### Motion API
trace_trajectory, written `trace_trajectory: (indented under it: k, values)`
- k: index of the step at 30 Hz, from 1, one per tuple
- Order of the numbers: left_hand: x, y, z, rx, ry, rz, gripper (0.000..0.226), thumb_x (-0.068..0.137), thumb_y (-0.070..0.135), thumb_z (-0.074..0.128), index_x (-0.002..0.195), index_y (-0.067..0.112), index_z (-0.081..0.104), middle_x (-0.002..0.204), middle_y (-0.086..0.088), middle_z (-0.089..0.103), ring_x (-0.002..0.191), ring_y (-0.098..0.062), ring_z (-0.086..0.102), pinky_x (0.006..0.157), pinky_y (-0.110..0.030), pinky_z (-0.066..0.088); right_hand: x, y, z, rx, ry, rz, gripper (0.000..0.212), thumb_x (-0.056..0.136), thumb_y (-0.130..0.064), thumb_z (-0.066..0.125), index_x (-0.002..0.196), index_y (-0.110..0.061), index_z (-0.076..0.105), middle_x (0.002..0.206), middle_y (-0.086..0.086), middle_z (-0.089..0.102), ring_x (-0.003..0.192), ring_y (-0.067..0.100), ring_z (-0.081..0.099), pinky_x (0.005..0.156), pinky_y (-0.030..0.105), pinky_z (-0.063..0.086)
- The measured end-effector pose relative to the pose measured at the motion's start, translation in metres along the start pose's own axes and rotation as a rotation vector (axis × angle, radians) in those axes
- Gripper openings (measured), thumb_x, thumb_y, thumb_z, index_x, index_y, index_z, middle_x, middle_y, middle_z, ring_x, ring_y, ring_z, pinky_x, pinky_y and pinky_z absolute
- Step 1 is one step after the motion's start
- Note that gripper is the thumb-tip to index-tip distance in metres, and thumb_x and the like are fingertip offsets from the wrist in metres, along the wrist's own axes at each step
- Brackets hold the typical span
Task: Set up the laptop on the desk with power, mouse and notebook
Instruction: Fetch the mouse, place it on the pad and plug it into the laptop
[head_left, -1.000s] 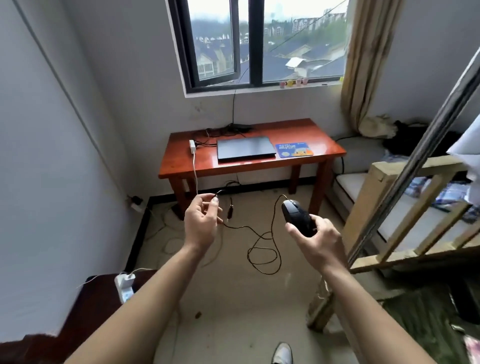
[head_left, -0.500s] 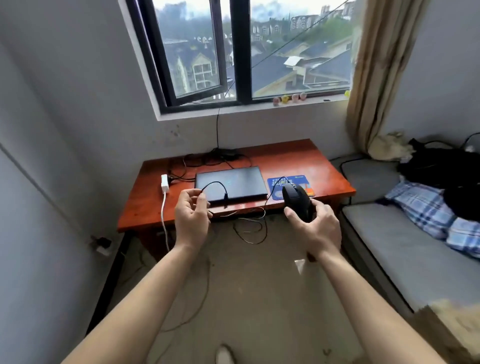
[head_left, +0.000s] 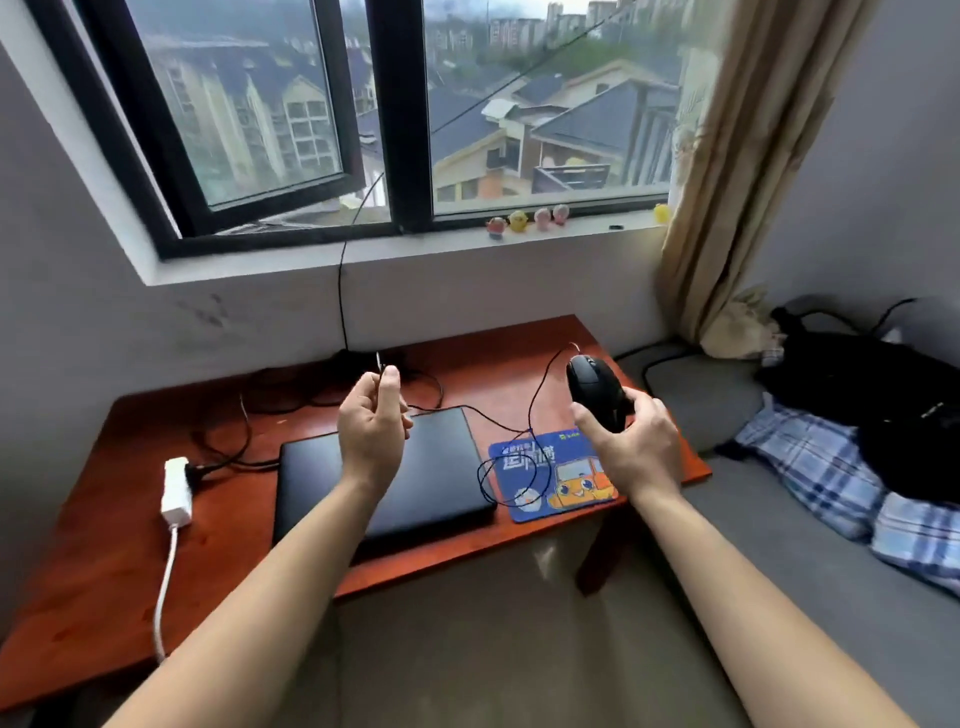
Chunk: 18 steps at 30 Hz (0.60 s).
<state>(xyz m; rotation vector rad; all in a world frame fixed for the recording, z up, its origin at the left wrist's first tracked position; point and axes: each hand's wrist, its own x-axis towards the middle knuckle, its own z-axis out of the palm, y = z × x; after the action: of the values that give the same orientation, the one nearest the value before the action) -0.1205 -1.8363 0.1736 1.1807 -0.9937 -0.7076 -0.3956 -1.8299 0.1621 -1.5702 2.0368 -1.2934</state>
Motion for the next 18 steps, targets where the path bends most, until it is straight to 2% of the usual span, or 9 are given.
trace_trajectory:
  k: [2,4,7,11,14,18]
  values:
    - [0.036,-0.010,0.018,0.037,-0.041,-0.018,0.041,0.101,0.034,0.051,0.071,0.006,0.053,0.058,-0.001,0.050,0.048,-0.012,0.047,0.045,-0.023,0.040,0.031,0.001,0.016,-0.003,0.008,0.020,0.050,0.072,-0.065,0.072,0.104,-0.028,0.063,0.092,-0.008,0.053,0.083,0.011,0.051,0.074,0.025,0.038]
    - [0.067,-0.021,0.035,0.055,-0.066,-0.032,0.036,0.102,0.032,0.052,0.076,0.010,0.063,0.061,0.001,0.053,0.051,-0.010,0.049,0.049,-0.020,0.041,0.055,0.003,0.034,-0.011,0.009,0.028,0.045,0.071,-0.067,0.070,0.099,-0.033,0.060,0.088,-0.013,0.051,0.082,0.011,0.051,0.073,0.025,0.038]
    - [0.118,-0.034,0.064,0.086,-0.101,-0.025,0.028,0.103,0.030,0.051,0.087,0.015,0.070,0.069,-0.002,0.058,0.061,-0.013,0.052,0.060,-0.024,0.044,0.104,0.004,0.066,0.002,0.020,0.023,0.050,0.071,-0.066,0.071,0.102,-0.028,0.063,0.091,-0.008,0.053,0.083,0.012,0.052,0.073,0.025,0.038]
    - [0.174,-0.053,0.102,0.079,-0.107,-0.044,0.018,0.101,0.030,0.055,0.093,0.030,0.072,0.078,-0.002,0.064,0.068,-0.010,0.059,0.066,-0.030,0.047,0.178,0.006,0.114,0.032,0.026,0.015,0.057,0.073,-0.060,0.076,0.111,-0.019,0.065,0.096,-0.006,0.052,0.088,0.010,0.049,0.081,0.024,0.037]
    - [0.210,-0.061,0.124,0.061,-0.090,-0.034,0.017,0.100,0.030,0.056,0.095,0.033,0.072,0.082,-0.004,0.067,0.075,-0.012,0.062,0.070,-0.037,0.049,0.224,0.004,0.145,0.095,0.028,0.015,0.059,0.073,-0.060,0.076,0.113,-0.019,0.064,0.098,-0.006,0.052,0.088,0.008,0.048,0.082,0.022,0.037]
    - [0.261,-0.076,0.156,0.091,-0.096,-0.070,0.018,0.102,0.029,0.053,0.103,0.032,0.071,0.088,0.000,0.071,0.082,-0.009,0.066,0.066,-0.029,0.054,0.280,0.007,0.181,0.129,-0.022,0.031,0.064,0.074,-0.058,0.076,0.119,-0.017,0.058,0.104,-0.005,0.051,0.090,0.010,0.050,0.083,0.025,0.041]
